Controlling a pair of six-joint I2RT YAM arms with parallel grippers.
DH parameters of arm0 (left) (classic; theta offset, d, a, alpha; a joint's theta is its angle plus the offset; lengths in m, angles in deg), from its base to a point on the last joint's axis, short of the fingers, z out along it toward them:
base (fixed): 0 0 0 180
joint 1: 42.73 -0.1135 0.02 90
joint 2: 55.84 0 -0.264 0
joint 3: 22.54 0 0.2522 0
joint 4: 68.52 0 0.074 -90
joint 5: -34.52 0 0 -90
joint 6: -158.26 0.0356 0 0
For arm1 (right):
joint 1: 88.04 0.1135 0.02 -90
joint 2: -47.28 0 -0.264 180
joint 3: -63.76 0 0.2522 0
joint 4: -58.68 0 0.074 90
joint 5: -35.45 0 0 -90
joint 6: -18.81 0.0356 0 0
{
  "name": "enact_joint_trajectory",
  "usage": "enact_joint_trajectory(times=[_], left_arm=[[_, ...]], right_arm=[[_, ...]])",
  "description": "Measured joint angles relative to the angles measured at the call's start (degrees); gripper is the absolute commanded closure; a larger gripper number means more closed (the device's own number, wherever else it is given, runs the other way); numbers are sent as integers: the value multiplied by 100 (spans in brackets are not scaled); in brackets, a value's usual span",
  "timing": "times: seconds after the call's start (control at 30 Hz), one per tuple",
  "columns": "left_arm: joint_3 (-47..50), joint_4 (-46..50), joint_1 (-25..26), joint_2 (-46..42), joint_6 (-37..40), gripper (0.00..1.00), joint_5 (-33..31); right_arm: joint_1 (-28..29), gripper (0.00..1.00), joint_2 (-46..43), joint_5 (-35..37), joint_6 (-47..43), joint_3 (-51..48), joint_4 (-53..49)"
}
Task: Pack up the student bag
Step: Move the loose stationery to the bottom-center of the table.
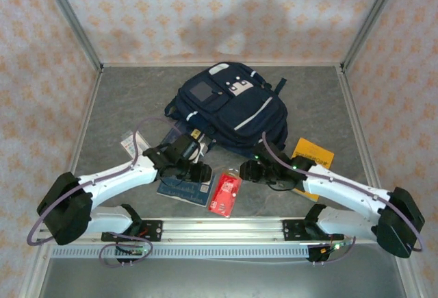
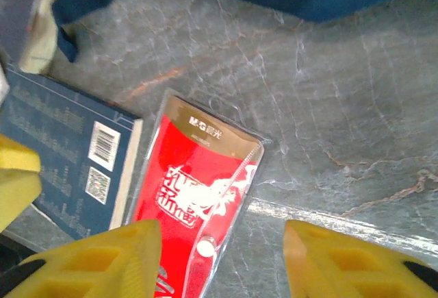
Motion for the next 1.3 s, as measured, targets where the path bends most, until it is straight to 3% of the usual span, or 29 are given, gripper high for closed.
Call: enact_joint_trajectory(times=[0.3,0.7,1.0,1.3], left_arm=[[-2,-868,798,859,-20,79,31],[79,-883,1554,953,299,90,138],[737,-905,1622,651,275,93,66],[708,-1266,1622,922,273,94,76]], right_arm=[[-4,48,612,33,411,-155,439],[-560,48,1716,-542,-474,610,356],[-1016,45,2468,-1193,-1200,1152,221],[-1099,43,3252,-1784,-1676,1482,162]])
